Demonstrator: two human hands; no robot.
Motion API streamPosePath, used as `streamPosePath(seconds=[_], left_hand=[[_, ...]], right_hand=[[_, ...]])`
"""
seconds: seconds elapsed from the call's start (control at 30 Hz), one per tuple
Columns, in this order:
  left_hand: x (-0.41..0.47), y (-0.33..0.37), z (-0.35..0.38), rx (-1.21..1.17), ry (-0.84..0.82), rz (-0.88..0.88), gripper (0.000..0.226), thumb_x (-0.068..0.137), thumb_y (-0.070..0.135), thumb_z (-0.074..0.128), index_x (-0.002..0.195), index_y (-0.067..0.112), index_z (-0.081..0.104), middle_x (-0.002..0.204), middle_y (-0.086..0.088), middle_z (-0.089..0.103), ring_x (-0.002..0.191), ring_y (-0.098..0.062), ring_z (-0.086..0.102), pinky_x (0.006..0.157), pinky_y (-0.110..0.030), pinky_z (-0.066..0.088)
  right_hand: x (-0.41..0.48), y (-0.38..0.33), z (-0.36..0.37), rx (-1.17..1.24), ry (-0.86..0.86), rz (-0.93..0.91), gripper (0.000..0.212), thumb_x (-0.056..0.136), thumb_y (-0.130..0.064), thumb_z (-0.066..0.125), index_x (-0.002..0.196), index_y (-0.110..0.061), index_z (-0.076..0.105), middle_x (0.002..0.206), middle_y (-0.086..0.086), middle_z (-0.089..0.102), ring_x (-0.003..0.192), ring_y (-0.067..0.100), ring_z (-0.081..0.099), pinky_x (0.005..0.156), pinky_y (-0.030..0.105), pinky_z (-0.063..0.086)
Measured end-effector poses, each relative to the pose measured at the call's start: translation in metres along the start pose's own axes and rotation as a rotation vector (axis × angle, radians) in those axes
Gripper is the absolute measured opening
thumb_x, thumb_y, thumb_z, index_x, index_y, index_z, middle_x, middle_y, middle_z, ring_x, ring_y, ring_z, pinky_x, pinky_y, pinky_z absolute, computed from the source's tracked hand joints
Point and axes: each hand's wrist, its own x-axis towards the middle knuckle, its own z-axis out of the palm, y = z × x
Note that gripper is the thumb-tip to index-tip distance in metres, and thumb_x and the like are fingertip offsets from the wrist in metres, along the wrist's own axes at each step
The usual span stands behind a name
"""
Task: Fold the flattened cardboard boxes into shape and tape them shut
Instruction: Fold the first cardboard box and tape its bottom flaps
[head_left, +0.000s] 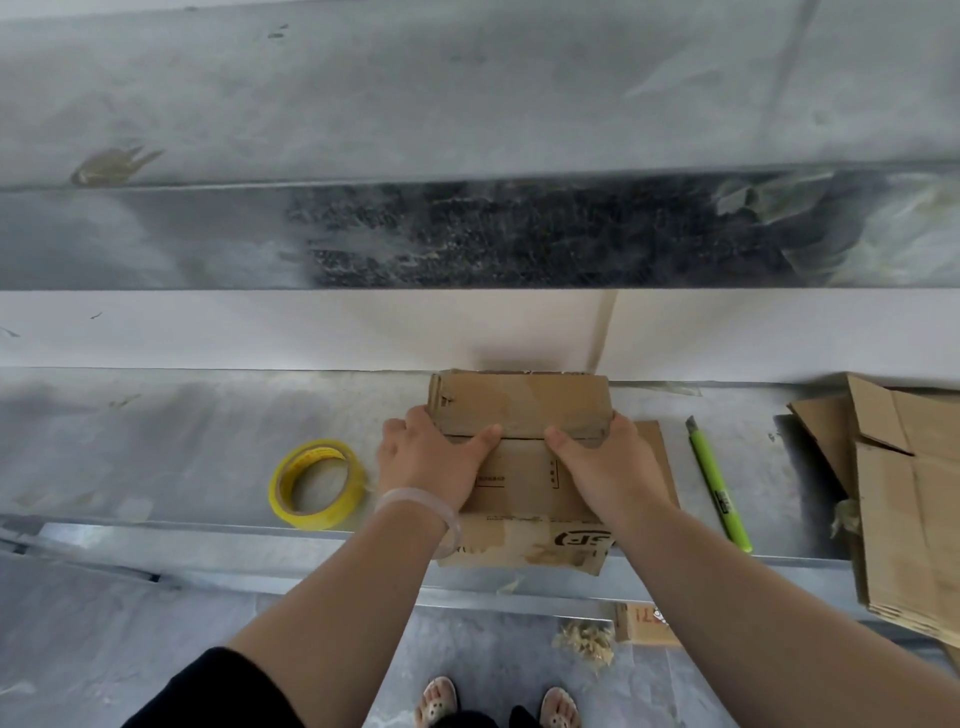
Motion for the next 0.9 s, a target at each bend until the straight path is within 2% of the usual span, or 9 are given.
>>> streamPosePath(seconds=[0.13, 0.27, 0.4, 0.5, 0.57, 0.67, 0.73, 0.83, 0.9], left_hand=[[0.005, -0.009, 0.002, -0.034, 0.030, 0.021, 0.062, 0.085, 0.062, 0.054, 0.131, 0.019, 0.051, 0.122, -0.005, 0.045, 0.117, -0.029, 0.047, 0.101, -0.040, 0.041], [0.008, -0.016, 0.002, -0.167, 0.053, 0.079, 0.035, 0.091, 0.049, 0.053, 0.114, 0.027, 0.066, 0.108, -0.001, 0.061, 0.097, -0.023, 0.059, 0.089, -0.037, 0.050], [-0.005, -0.022, 0.004, -0.195, 0.106, 0.090, 0.035, 0.099, 0.037, 0.043, 0.123, 0.018, 0.061, 0.104, -0.001, 0.064, 0.096, -0.025, 0.059, 0.079, -0.031, 0.044], [-0.016, -0.028, 0.013, -0.226, 0.068, 0.091, 0.050, 0.102, 0.033, 0.037, 0.150, 0.019, 0.031, 0.124, -0.004, 0.058, 0.115, -0.029, 0.054, 0.092, -0.032, 0.042], [-0.013, -0.032, 0.015, -0.333, -0.002, 0.072, 0.050, 0.101, 0.033, 0.038, 0.150, 0.022, 0.032, 0.133, -0.001, 0.055, 0.121, -0.026, 0.051, 0.103, -0.037, 0.040], [-0.003, -0.034, 0.011, -0.488, -0.118, 0.059, 0.034, 0.100, 0.030, 0.041, 0.133, 0.028, 0.052, 0.118, 0.004, 0.064, 0.109, -0.018, 0.058, 0.100, -0.042, 0.045], [-0.003, -0.029, 0.004, -0.584, -0.183, 0.037, 0.024, 0.101, 0.025, 0.042, 0.112, 0.026, 0.064, 0.101, 0.006, 0.069, 0.097, -0.014, 0.062, 0.089, -0.037, 0.050], [-0.003, -0.025, 0.001, -0.523, -0.150, 0.086, 0.019, 0.100, 0.028, 0.047, 0.095, 0.024, 0.066, 0.090, 0.006, 0.070, 0.090, -0.015, 0.064, 0.082, -0.035, 0.052], [-0.002, -0.024, -0.002, -0.433, -0.109, 0.105, 0.017, 0.097, 0.034, 0.052, 0.091, 0.024, 0.065, 0.087, 0.006, 0.069, 0.089, -0.016, 0.064, 0.078, -0.034, 0.052]], right_hand=[[0.004, 0.001, -0.002, 0.007, 0.002, -0.023, 0.036, 0.099, -0.043, 0.048, 0.129, -0.023, 0.052, 0.091, -0.013, 0.059, 0.078, 0.006, 0.055, 0.058, 0.024, 0.039], [0.009, 0.007, -0.008, 0.045, -0.044, -0.040, 0.038, 0.104, -0.035, 0.037, 0.136, -0.021, 0.051, 0.098, -0.007, 0.061, 0.084, 0.009, 0.056, 0.063, 0.025, 0.041], [0.016, 0.017, -0.013, 0.185, -0.183, 0.049, 0.056, 0.103, -0.045, 0.033, 0.156, -0.032, 0.019, 0.144, -0.002, 0.047, 0.122, 0.023, 0.051, 0.104, 0.044, 0.044], [0.021, 0.027, -0.013, 0.345, -0.297, 0.185, 0.072, 0.089, -0.065, 0.041, 0.154, -0.042, 0.017, 0.148, -0.002, 0.044, 0.127, 0.027, 0.050, 0.108, 0.051, 0.042], [0.022, 0.031, -0.013, 0.410, -0.336, 0.247, 0.081, 0.079, -0.074, 0.047, 0.151, -0.040, 0.029, 0.144, 0.001, 0.050, 0.124, 0.028, 0.053, 0.106, 0.054, 0.044], [0.022, 0.029, -0.016, 0.496, -0.359, 0.306, 0.070, 0.086, -0.075, 0.043, 0.133, -0.025, 0.055, 0.123, 0.007, 0.068, 0.111, 0.029, 0.064, 0.097, 0.053, 0.051], [0.019, 0.026, -0.016, 0.473, -0.355, 0.311, 0.067, 0.090, -0.073, 0.039, 0.130, -0.022, 0.055, 0.115, 0.010, 0.071, 0.105, 0.030, 0.066, 0.096, 0.051, 0.052], [0.015, 0.022, -0.017, 0.312, -0.337, 0.277, 0.099, 0.069, -0.090, 0.034, 0.148, -0.030, 0.038, 0.139, 0.006, 0.055, 0.126, 0.029, 0.053, 0.110, 0.053, 0.038], [0.011, 0.015, -0.020, 0.196, -0.297, 0.185, 0.090, 0.083, -0.080, 0.031, 0.155, -0.026, 0.024, 0.153, 0.007, 0.039, 0.139, 0.029, 0.039, 0.116, 0.052, 0.030]])
